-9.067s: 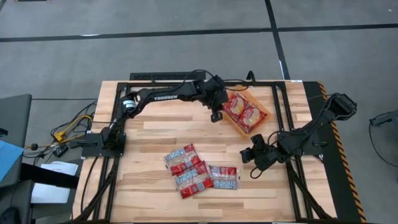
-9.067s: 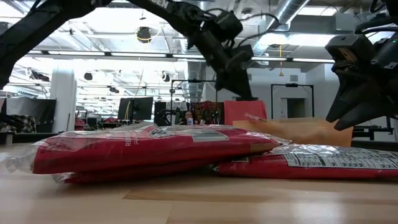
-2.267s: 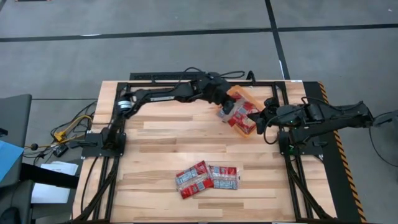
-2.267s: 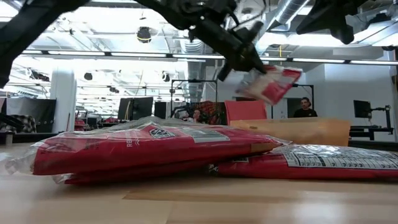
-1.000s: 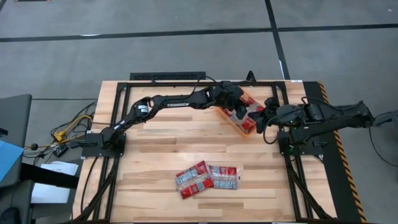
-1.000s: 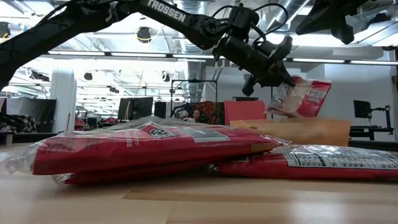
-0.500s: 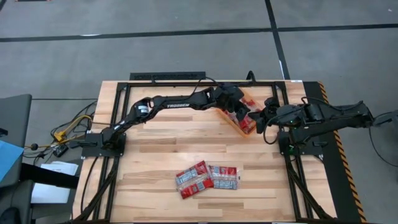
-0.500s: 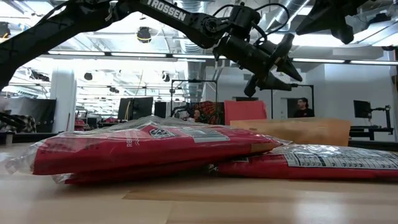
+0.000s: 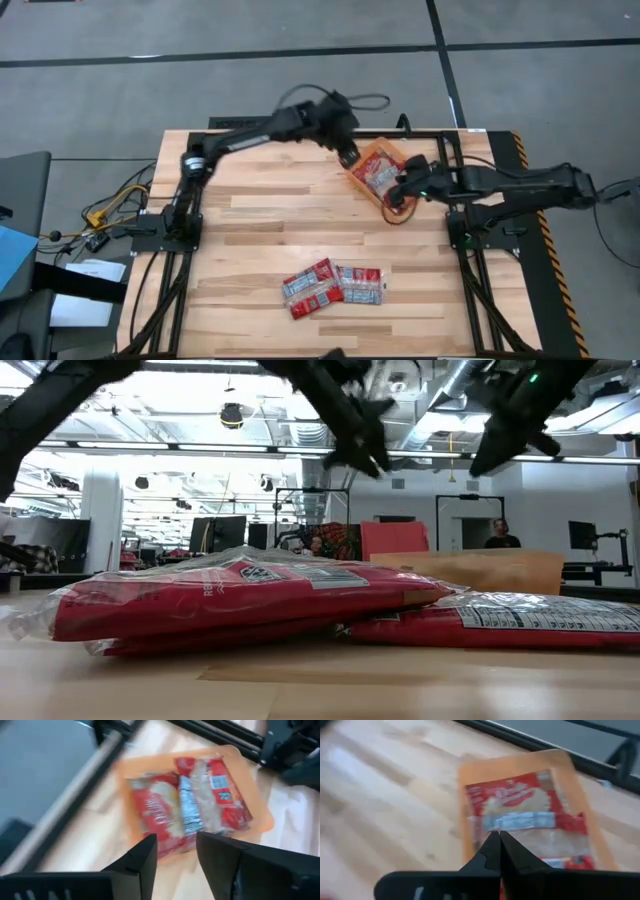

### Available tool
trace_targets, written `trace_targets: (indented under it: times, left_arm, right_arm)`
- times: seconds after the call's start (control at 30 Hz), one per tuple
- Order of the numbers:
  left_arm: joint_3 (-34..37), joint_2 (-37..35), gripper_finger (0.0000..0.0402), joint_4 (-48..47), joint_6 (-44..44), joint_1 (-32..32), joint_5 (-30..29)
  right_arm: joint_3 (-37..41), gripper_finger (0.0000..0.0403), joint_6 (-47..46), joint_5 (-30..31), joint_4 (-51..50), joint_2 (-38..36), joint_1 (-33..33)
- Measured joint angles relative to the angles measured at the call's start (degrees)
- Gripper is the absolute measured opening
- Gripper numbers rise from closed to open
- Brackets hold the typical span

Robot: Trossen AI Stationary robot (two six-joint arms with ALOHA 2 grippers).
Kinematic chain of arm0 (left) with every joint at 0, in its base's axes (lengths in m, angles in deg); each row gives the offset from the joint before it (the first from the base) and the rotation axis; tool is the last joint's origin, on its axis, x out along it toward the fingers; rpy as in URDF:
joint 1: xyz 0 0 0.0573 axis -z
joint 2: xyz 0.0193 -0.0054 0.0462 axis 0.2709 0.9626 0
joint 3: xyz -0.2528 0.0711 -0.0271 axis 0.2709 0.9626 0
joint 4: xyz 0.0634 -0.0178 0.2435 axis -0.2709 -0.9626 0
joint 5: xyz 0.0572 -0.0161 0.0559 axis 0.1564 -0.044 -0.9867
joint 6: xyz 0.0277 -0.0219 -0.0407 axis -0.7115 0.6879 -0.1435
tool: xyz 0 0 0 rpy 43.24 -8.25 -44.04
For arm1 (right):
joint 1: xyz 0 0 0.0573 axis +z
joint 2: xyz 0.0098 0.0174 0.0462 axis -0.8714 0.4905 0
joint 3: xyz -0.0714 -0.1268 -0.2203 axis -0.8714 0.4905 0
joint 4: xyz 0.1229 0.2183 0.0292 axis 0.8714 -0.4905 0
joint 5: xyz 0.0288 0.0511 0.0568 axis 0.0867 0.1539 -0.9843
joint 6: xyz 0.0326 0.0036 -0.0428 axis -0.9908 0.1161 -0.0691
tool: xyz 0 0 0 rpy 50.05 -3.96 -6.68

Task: Sort popcorn bags into baskets
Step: Put the popcorn bag into the orange transparent bin

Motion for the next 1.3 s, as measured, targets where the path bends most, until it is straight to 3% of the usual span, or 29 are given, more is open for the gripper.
trace_targets:
  times: [0.13, 0.33, 0.57, 0.8, 1.0, 1.3]
  left_arm:
    - [-0.10, -6.14, 0.0106, -2.99, -1.97, -1.30, -3.09]
    - [-0.05, -12.01, 0.0100, -4.04, -3.28, -1.48, -5.71]
    - [-0.05, -13.10, 0.0099, -7.67, -5.57, -1.55, -5.93]
    - [0.01, -13.10, 0.0099, -11.89, -6.86, -1.52, -6.58]
    - [0.01, -13.10, 0.0099, -12.23, -7.11, -1.69, -7.22]
    - [0.01, -13.10, 0.0099, -12.67, -8.15, -1.72, -7.22]
  right_arm:
    - [0.02, 0.0020, 3.49, -1.65, 1.88, 5.76, -6.45]
    - [0.02, 0.0026, 12.36, -8.90, 10.51, 14.59, -16.02]
    - [0.02, 0.0013, 17.26, -15.01, 17.87, 23.19, -22.87]
    - [0.00, 0.0033, 19.72, -15.26, 18.32, 28.35, -24.33]
    - [0.02, 0.0020, 20.66, -18.46, 17.26, 31.80, -24.05]
    - [0.02, 0.0027, 20.07, -17.99, 10.30, 25.64, -21.39]
